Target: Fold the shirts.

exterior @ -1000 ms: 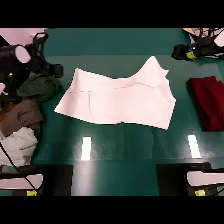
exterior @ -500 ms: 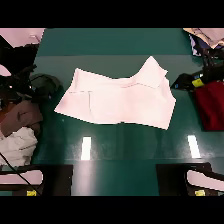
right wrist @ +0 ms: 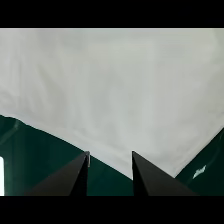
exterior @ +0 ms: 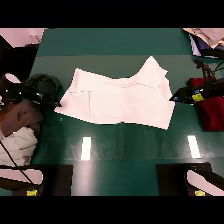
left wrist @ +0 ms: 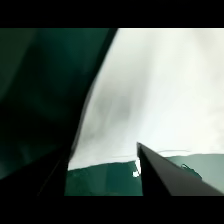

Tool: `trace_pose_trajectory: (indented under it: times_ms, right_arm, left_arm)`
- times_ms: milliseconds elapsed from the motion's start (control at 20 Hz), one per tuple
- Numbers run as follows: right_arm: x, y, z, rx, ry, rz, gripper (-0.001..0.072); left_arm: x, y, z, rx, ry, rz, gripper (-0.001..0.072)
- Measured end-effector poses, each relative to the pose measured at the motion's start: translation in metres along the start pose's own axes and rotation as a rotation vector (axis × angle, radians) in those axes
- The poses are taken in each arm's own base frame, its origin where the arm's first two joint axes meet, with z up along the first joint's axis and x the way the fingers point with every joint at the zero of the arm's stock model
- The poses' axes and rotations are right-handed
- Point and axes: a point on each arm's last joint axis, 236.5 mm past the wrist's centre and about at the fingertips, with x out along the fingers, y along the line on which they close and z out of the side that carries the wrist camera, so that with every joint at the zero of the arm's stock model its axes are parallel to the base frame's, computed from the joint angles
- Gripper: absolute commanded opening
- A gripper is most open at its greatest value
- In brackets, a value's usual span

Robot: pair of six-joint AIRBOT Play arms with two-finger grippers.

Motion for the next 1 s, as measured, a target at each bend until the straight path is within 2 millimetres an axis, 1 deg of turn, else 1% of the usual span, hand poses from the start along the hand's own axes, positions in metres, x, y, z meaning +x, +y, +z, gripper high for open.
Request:
trace_pose_trajectory:
  times_ms: [50,100,150,350,450,550,600,700,750,800,900,1000]
  right_arm:
    - [-0.002,0.001,-0.001,-0.004,-0.009,-0.001,0.0308]
    - [-0.004,0.002,-0.002,-0.008,-0.015,-0.005,0.0308]
    - [-0.006,0.0,-0.003,-0.007,-0.017,-0.011,0.0308]
    - [-0.016,-0.016,-0.014,0.047,0.006,-0.028,0.0308]
    - [-0.02,-0.03,-0.026,0.115,0.026,-0.035,0.0308]
    - [-0.017,-0.049,-0.047,0.205,0.046,-0.054,0.0308]
    - [-0.012,-0.059,-0.061,0.258,0.06,-0.062,0.032]
    - [0.003,-0.071,-0.087,0.343,0.077,-0.063,0.0381]
    - [0.012,-0.075,-0.099,0.379,0.087,-0.057,0.0381]
    - [0.023,-0.075,-0.11,0.412,0.099,-0.042,0.0381]
    - [0.044,-0.073,-0.127,0.455,0.117,-0.016,0.0381]
    - [0.064,-0.066,-0.133,0.468,0.123,0.016,0.0381]
  left_arm:
    - [0.002,-0.001,-0.001,0.002,0.008,-0.003,0.0344]
    - [0.004,-0.001,-0.002,0.004,0.014,-0.001,0.007]
    - [0.006,0.0,-0.005,0.007,0.029,0.004,0.0028]
    - [0.005,-0.007,-0.014,0.013,0.066,-0.015,0.0018]
    - [-0.001,-0.011,-0.014,0.023,0.056,-0.016,0.0018]
    - [-0.012,-0.017,-0.011,0.039,0.022,-0.009,0.0019]
    - [-0.018,-0.019,-0.009,0.048,0.0,-0.004,0.0019]
    - [-0.028,-0.025,-0.007,0.062,-0.03,-0.001,0.0019]
    - [-0.032,-0.027,-0.005,0.066,-0.043,0.001,0.0019]
    - [-0.034,-0.029,-0.005,0.069,-0.049,0.001,0.0019]
    - [-0.037,-0.031,-0.005,0.072,-0.057,0.0,0.002]
    - [-0.039,-0.034,-0.006,0.073,-0.058,-0.007,0.0019]
